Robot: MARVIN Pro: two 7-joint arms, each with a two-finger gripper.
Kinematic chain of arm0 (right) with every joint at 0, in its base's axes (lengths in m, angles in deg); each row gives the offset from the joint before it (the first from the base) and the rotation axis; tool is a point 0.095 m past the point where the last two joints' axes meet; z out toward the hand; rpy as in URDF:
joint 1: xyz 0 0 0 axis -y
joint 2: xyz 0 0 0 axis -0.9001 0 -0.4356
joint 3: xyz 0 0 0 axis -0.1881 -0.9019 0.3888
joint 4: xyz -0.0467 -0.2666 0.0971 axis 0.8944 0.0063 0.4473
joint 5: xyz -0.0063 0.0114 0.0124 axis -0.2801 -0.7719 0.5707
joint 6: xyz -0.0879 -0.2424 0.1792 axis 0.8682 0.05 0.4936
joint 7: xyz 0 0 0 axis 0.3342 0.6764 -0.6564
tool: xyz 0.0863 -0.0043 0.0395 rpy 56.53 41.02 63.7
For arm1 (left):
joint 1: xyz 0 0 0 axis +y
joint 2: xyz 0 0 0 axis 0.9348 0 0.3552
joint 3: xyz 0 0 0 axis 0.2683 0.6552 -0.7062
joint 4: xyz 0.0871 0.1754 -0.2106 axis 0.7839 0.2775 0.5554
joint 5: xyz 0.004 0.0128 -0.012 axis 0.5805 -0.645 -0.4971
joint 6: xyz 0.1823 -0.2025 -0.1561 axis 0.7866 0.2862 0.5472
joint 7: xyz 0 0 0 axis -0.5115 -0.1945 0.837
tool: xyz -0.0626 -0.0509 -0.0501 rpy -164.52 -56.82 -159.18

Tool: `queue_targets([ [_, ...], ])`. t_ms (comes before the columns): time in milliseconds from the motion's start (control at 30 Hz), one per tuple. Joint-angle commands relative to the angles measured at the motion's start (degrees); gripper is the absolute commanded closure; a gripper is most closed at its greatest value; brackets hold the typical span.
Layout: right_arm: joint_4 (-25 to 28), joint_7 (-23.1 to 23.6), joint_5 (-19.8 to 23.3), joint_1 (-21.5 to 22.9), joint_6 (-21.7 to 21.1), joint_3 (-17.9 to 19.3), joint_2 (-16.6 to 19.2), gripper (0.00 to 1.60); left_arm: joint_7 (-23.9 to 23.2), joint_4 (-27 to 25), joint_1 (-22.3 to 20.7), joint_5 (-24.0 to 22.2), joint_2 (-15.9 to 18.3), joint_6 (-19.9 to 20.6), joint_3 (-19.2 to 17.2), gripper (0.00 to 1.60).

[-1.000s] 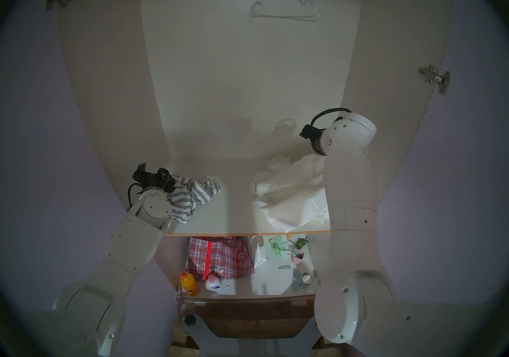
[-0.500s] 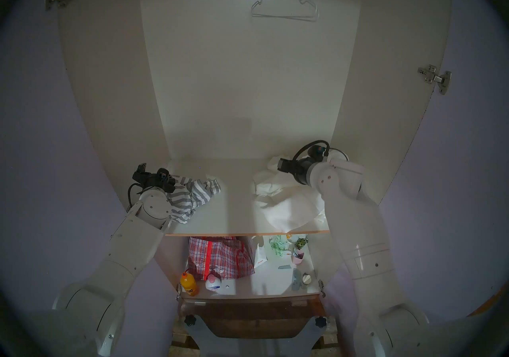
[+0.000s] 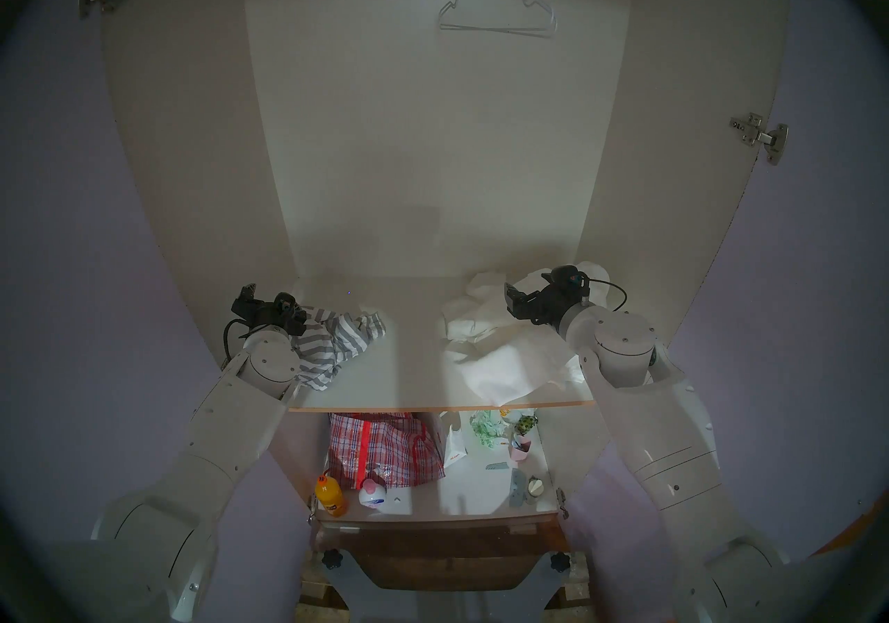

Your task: Sort tops into two piles: light colors and dark colors

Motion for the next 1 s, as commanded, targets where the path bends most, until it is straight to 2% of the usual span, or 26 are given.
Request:
queue_targets([
  [0, -2.2, 0.7, 0.8, 0.7, 9.1, 0.8, -1.9, 0.00, -0.1, -1.6, -1.5, 0.1, 0.2, -0.1, -0.1, 0.00],
  [33, -2.7, -1.2, 0.2, 0.8, 8.4, 1.3, -2.9, 0.00, -0.1, -1.7, -1.4, 0.1, 0.2, -0.1, -0.1, 0.00],
  [67, -4.4, -1.3, 0.5, 0.9, 13.0, 1.3, -3.1, 0.00, -0.1, -1.7, -1.4, 0.1, 0.2, -0.1, -0.1, 0.00],
  [100, -4.3, -1.2, 0.3, 1.1, 11.7, 1.6, -3.5, 0.00, -0.1, -1.7, -1.4, 0.1, 0.2, -0.1, -0.1, 0.00],
  [167, -5.7, -1.0, 0.3, 1.3, 15.4, 1.6, -3.7, 0.00, -0.2, -1.8, -1.4, 0.1, 0.3, 0.0, -0.1, 0.00],
  [200, -7.0, -1.0, 0.4, 1.5, 18.8, 1.4, -3.6, 0.00, -0.2, -1.8, -1.4, 0.0, 0.3, 0.0, -0.1, 0.00],
  [367, -8.4, -0.8, 0.6, 1.9, 21.7, 1.2, -3.6, 0.00, -0.2, -1.9, -1.4, 0.0, 0.3, 0.0, -0.1, 0.00],
  [967, -8.8, -0.8, 0.7, 2.1, 22.2, 1.1, -3.6, 0.00, -0.2, -1.9, -1.4, -0.1, 0.4, 0.1, 0.0, 0.00],
])
